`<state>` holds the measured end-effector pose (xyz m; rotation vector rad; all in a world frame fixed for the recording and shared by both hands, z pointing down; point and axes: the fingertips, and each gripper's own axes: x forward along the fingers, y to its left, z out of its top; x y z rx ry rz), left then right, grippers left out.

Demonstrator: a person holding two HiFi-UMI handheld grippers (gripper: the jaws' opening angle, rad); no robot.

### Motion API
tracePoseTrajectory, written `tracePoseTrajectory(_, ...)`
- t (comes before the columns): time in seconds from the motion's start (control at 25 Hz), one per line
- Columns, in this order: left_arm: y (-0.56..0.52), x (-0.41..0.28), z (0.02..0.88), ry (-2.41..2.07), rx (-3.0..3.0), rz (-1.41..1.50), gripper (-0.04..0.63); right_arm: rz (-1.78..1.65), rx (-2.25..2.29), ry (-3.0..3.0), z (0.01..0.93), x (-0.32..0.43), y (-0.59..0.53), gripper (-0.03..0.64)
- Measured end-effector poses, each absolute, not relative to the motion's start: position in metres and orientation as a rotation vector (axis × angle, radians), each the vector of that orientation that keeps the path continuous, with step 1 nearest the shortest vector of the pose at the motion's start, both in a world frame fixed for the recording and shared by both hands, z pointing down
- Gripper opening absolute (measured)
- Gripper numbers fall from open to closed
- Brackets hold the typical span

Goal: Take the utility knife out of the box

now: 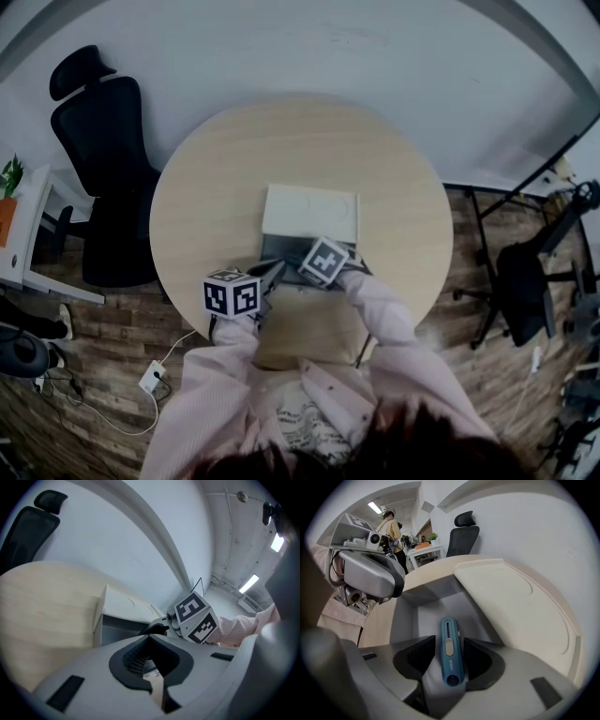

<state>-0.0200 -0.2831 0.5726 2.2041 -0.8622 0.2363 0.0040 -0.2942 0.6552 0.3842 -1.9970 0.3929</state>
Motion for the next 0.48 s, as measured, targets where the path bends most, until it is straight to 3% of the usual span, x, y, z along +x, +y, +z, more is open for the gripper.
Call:
tracePoseTrajectory(0.12,-0.283,-0.022,0.575,-0.858,2.193,0.238,0.009,0.34,0.395,-1.953,0.658,0.009,-0.298,0.203)
tracePoseTrajectory(0.2,-0.283,-0.022,0.576,-0.856,2.192,0.238,0.009,0.297,0.409,-1.896,0.66,0.015,-0.301,0.156)
tracePoseTrajectory(0.48,-0.285,-0.022,0.578,-0.858,2.187,0.235,0.009,0.297,0.404,-1.897,0.662,0.017,-0.301,0.138)
